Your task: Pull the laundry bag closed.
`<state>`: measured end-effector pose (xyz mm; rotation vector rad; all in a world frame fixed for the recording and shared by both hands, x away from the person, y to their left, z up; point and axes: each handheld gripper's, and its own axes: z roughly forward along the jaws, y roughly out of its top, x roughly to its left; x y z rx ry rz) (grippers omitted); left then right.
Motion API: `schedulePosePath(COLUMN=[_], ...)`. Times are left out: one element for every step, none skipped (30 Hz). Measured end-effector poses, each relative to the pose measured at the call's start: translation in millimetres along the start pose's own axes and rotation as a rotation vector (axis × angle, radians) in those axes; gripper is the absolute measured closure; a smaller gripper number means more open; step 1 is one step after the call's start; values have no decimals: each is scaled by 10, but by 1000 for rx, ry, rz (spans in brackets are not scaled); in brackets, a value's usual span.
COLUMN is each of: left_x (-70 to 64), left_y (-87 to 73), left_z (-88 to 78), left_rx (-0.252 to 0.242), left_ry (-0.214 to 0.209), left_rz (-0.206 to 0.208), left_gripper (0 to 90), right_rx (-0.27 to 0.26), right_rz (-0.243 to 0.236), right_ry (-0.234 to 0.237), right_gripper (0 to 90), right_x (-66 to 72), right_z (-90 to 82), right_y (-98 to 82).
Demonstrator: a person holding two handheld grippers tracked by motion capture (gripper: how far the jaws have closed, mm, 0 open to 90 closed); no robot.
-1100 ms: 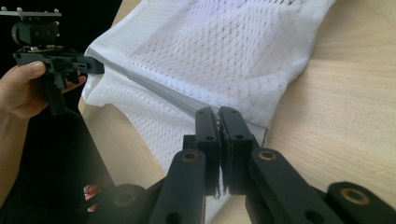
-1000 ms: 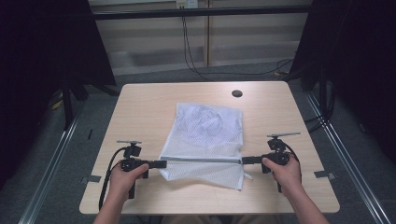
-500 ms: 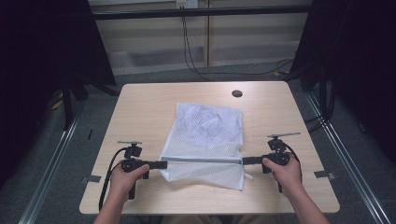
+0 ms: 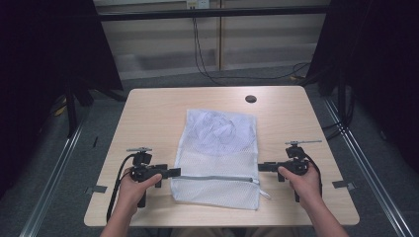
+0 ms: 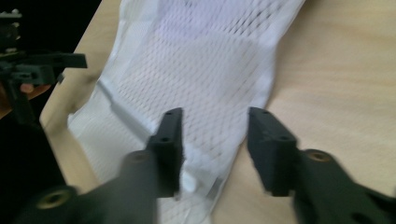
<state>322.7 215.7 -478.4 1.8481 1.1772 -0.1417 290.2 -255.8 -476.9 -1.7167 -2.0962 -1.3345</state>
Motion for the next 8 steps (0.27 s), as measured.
schedulePosePath(left_x=[3,9,10,7,9,10,13,18], left_y=[3,6,6,5,5,8,15,20], left_z=[-6,-9,-8,-3,2,8,15,18], left_rx=[-1,-4,-4,0,5,3,3,2], left_ry=[11,27,32,40,51,61,78,92], left_rz=[6,14,22,35,46,55,70,77], left_gripper=[104,101,100,100,100,95,93,93], right_rx=[-5,-8,-20,-22,-21,-22,-24,-24], right_rz=[-2,-4,-10,-12,-12,-14,-18,-18], right_ry=[0,-3,-15,-21,-21,-27,-34,-39], right_gripper=[485,457,413,394,386,367,344,315], right_x=[-1,-1,-3,-3,-5,-9,-13,-21], right_z=[-5,-9,-12,-12,-10,-9,-5,0], right_y=[7,11,16,20,22,22,23,24])
